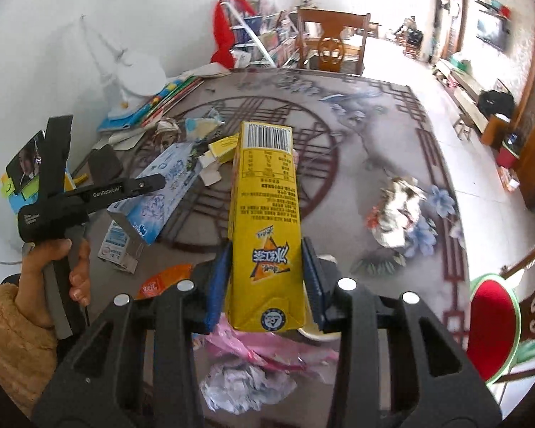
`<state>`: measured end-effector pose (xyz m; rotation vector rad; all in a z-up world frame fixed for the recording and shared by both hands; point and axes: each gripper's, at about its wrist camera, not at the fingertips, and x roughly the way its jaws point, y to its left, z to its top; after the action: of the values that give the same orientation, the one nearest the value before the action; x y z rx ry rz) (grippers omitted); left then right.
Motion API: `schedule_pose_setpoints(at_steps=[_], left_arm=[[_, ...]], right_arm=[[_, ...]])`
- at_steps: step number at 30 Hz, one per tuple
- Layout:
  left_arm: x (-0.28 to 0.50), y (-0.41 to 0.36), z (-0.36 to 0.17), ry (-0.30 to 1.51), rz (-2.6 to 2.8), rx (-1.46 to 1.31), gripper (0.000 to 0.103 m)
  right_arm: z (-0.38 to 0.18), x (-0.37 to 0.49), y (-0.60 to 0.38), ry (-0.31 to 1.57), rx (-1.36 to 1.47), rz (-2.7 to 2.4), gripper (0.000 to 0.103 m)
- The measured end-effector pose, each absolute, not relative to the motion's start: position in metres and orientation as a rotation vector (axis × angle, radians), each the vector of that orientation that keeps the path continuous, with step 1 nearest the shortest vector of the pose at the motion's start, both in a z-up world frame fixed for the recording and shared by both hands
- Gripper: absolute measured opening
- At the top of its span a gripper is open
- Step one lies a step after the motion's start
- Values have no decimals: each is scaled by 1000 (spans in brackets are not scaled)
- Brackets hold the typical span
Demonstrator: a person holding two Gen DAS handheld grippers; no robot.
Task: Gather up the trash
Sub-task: 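Carry both boxes to the red bucket and open both tools to drop them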
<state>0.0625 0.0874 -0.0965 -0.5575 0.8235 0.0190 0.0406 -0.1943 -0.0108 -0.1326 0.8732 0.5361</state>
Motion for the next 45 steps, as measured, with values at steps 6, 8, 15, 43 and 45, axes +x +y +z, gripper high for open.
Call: schedule_pose_setpoints(at_steps=[6,8,15,43,45], left_arm=[[61,79,-99,841,37,-474,35],[60,73,-99,848,39,-431,35],[43,58,-86,814,5,-452,35],[93,-221,-48,921,-685,-302,35],[98,-242,-55,945,-719,-286,35]], right_arm=[[-4,28,-242,854,-28,469,38],[-2,24,-260,848,11,446,38],[-2,12,-321,837,131,357,38],[-42,12,-499,800,440,8,38],[-51,12,-512,810,457,-29,38]])
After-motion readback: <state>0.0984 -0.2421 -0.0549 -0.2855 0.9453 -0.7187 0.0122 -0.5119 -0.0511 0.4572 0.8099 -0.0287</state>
